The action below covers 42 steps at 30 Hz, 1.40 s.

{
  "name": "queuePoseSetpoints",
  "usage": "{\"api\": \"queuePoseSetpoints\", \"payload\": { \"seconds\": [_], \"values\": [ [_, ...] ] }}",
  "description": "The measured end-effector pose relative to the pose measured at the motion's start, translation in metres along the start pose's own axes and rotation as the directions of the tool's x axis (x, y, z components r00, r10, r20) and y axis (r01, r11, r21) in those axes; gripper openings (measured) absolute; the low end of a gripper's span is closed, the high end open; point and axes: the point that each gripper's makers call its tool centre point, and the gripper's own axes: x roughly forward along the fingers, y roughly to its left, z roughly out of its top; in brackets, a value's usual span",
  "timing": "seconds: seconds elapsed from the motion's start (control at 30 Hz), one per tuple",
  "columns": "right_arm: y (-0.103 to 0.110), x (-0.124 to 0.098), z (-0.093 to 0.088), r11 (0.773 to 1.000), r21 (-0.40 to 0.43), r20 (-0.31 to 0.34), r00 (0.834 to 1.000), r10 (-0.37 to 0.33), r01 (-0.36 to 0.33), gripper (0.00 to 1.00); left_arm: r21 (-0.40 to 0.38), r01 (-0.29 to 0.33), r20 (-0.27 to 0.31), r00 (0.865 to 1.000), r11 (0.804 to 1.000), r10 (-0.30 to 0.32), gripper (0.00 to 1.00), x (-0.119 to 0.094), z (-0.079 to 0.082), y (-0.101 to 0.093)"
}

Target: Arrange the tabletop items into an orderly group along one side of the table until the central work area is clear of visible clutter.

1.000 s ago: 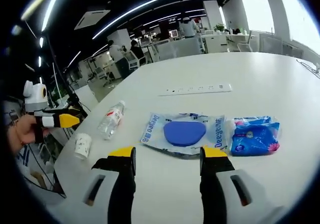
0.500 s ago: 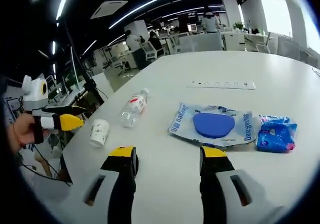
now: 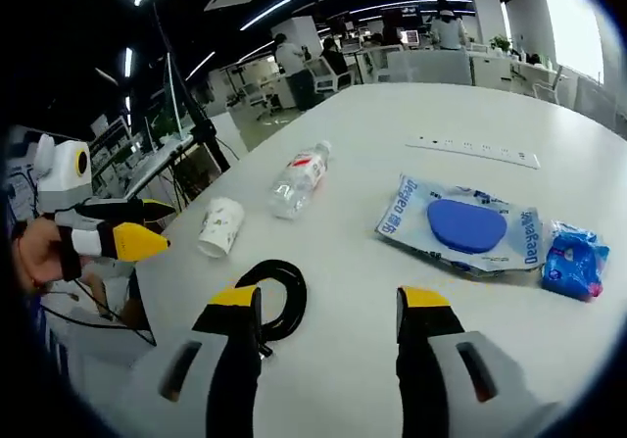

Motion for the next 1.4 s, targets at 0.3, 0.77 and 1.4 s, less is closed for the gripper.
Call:
{"api": "queuePoseSetpoints", "payload": {
  "seconds": [0.3, 0.77, 1.4],
  "values": [
    [0.016, 0.021, -0.009, 0.998, -0.046, -0.065, 0.997, 0.035, -0.038, 0.57, -0.042, -0.021, -0.075, 0.997, 0.999, 0.017, 0.74, 0.007, -0.037, 0.000],
    [0.021, 0.055, -0.028, 0.996, -0.067, -0.156, 0.987, 0.048, -0.059, 0.54, -0.074, -0.012, -0.148, 0.989, 0.997, 0.001, 0.68, 0.031, -0.061, -0.001],
    [0.022, 0.083, -0.044, 0.997, -0.065, -0.224, 0.974, 0.036, -0.052, 0.26, 0.039, -0.039, -0.248, 0.967, 0.998, 0.047, 0.36, 0.065, -0.079, 0.000]
  ]
}}
